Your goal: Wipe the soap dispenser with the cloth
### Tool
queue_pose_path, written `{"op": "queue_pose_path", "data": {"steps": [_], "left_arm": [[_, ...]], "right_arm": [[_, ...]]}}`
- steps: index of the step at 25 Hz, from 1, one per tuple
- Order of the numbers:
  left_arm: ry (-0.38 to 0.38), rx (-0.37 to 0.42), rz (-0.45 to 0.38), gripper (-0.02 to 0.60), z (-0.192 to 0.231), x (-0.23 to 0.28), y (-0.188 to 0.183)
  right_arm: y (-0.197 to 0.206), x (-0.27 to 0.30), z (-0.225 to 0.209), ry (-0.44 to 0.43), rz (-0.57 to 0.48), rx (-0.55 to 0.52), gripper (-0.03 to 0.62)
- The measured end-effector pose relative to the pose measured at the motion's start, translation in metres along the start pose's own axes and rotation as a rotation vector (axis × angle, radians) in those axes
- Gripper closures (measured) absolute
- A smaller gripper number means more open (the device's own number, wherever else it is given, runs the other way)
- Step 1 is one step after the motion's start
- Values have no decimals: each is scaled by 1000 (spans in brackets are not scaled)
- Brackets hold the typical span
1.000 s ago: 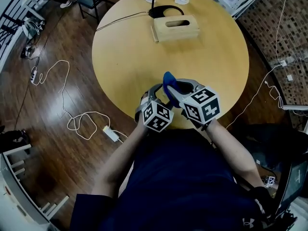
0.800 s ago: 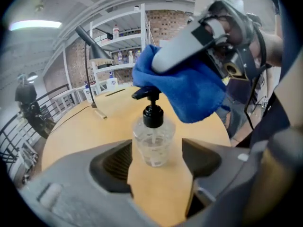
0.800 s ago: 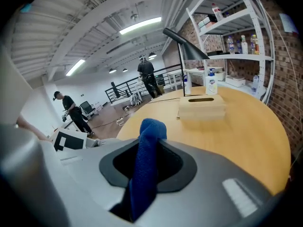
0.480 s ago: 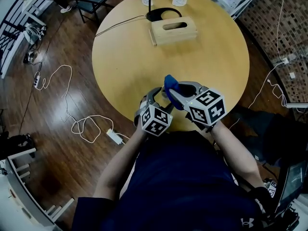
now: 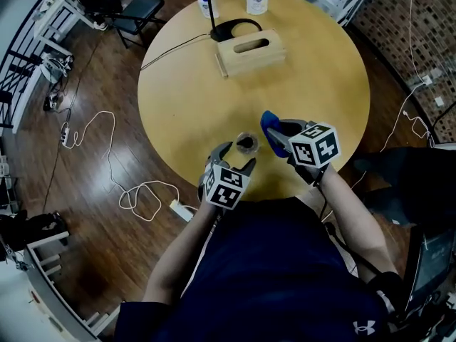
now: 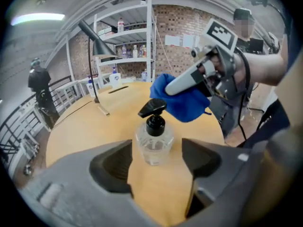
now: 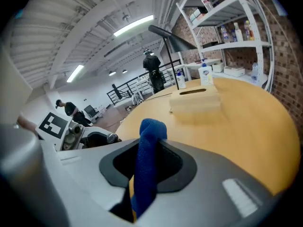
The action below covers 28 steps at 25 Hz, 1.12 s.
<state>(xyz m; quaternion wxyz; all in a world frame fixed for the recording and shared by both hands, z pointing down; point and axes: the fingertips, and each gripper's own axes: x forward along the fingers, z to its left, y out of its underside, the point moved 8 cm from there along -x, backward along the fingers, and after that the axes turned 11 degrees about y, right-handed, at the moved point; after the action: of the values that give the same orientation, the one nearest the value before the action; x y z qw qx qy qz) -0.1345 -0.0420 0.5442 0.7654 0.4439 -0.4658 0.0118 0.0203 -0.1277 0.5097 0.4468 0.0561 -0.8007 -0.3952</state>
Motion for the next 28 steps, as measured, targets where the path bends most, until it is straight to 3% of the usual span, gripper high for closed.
{"op": "queue_pose_path", "data": {"steps": [4,6,13,16,21,24,26,28], "left_arm": [[-34,-38,40,259,-5,5,-6],[-64,-35,63,267,-3,9,-9],[-10,39,101,276,8,15,-12],[32,147,121,278,12,17,-13],[155,335,187,278,21,21,-18],[206,405,222,273,25,22,-23],[162,364,226,252,25,20,-24],[80,215,184,218,21,17,-21]], "right_arm": [[-1,27,12,-228,18,119,514],[2,37,20,-270,32,128,513],[31,16,34,-195,61,43,516],[37,11,35,-172,69,2,515],[11,31,20,-108,60,-3,514],[2,36,18,-96,74,-5,514],[9,32,20,-102,75,-2,514],[19,24,23,-104,71,18,514]]}}
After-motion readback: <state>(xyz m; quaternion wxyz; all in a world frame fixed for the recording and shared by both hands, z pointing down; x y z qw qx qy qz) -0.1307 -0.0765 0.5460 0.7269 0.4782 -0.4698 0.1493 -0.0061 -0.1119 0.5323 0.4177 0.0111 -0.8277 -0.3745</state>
